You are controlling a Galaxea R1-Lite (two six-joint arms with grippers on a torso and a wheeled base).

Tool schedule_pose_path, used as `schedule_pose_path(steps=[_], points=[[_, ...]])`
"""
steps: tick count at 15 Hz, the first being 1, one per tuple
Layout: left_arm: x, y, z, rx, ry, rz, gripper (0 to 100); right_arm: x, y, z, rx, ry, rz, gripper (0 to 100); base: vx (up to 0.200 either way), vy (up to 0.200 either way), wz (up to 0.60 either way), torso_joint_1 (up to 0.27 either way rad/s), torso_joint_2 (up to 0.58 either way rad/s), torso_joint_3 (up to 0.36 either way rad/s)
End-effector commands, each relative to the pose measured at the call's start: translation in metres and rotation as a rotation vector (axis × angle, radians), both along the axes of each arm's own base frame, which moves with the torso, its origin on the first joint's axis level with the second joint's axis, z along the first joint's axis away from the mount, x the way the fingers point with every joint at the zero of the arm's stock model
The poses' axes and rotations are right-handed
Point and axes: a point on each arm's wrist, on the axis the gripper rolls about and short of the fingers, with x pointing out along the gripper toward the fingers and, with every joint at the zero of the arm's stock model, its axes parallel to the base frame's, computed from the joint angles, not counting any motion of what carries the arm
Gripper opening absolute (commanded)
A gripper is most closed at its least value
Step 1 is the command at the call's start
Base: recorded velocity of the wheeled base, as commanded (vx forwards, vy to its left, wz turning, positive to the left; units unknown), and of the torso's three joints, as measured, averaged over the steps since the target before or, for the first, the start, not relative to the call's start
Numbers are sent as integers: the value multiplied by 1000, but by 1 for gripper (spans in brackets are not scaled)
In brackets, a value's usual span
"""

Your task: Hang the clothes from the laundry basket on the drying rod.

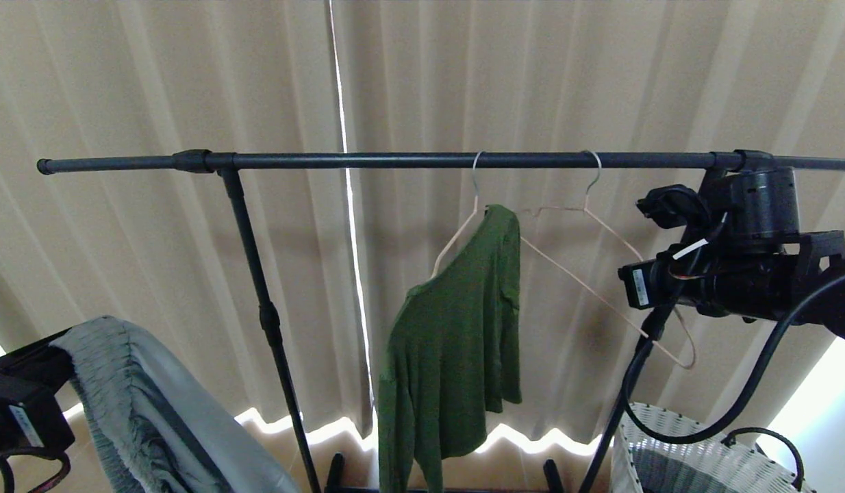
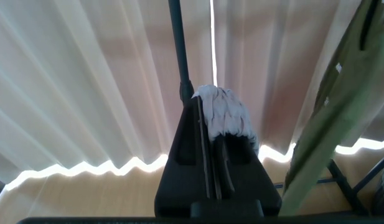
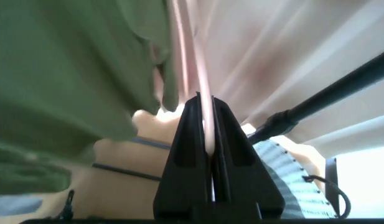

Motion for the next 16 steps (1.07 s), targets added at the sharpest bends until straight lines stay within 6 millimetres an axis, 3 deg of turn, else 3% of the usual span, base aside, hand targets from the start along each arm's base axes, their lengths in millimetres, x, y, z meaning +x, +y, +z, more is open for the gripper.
schedule_pose_path(steps=[1,7,13,16], points=[[0,0,0,0,0,1,0,-3,-1,6,4,-26,-5,0,0,0,0,0,0,0],[0,0,0,-1,-2,1,0,-15,-5,21,27,-113,-11,0,0,0,0,0,0,0],[0,0,0,1,2,1,0,-56,-16,26,33,-139,-14,0,0,0,0,0,0,0],[0,0,-1,2,4,1,0,-67,-19,28,36,-149,-15,0,-200,0,0,-1,2,2]])
